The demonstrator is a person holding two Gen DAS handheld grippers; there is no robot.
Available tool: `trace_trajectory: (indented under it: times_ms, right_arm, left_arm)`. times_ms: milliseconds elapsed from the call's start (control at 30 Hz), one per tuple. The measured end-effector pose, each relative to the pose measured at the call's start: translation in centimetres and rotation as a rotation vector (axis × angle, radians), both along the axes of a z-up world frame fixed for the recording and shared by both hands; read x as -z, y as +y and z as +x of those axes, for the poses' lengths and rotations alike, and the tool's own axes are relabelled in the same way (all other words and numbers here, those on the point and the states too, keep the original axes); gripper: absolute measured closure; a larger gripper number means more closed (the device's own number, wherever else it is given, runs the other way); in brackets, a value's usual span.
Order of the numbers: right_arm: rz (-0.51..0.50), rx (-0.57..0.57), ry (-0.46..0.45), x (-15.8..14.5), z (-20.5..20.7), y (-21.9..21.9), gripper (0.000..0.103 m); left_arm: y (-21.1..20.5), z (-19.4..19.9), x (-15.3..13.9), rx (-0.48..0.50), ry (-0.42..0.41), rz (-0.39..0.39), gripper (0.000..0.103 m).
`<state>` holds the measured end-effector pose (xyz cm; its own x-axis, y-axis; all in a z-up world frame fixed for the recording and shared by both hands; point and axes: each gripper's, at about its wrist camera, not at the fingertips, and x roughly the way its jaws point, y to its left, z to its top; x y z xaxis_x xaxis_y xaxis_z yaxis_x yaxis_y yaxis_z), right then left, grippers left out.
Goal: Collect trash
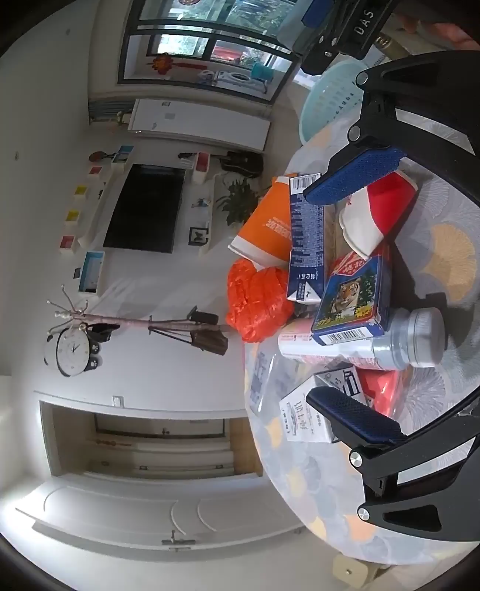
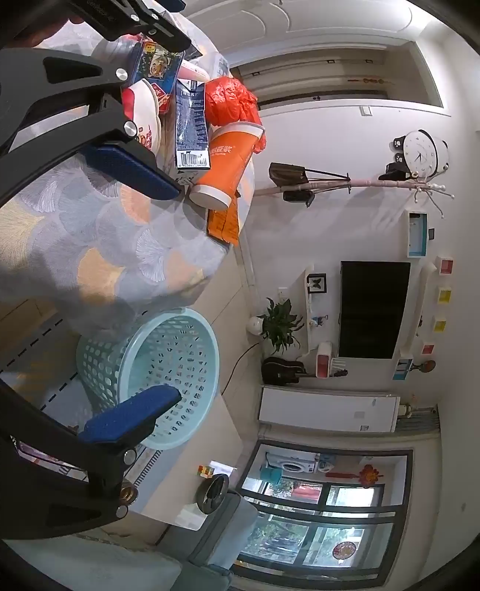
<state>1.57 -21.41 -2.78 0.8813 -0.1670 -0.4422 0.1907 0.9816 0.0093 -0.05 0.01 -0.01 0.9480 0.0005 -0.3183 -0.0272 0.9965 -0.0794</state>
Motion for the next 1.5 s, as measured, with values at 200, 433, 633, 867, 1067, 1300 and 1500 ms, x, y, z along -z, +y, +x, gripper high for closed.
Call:
trace_trajectory:
  times_ms: [200,433,633,867,1067,1300,1500]
  right_arm:
    - [-0.007,0.005,-0.005,-0.1,-0.13,0.12,0.01]
    - [-0.006,0.007,-0.006,-0.09,-0.04,0.18,0.012]
    - [0.001,0.013,-0.003,0.1,-0.02,0.03,0.012]
    - [0.003,0.009,0.002,0.17,0.01,0.0,0.016]
    - [0.003,0.0,-0.002,0.08,-0.29,0.1,0.017]
    - [-0.009,-0.003,-0.004,0.04,-0.32,0.22,0.017]
    - [-0.008,-0.003,0.0,0.06,-0.25,0.15,0.021]
  left_arm:
    - [0.25,-0.43,0.0,0.005,-0.003,-0.004,0.008]
    - [0.28,-0.26,-0.4,-0.001,-0.002,-0.01,0.008]
    - [0.22,0.09,-0.32,0.004,0.003,-0.009,0.007]
    - [0.13,0.02,-0.18,0.017,-0.004,-0.008,0.007]
    - [0.21,-0.23,-0.13,0.018,-0.018,-0.031,0.008]
    - [0.34,-0.11,-0.21,0.021,0.019,-0.049,0.007]
    - [0.7,-0.21,-0.22,0.027,0.018,-0.081,0.008]
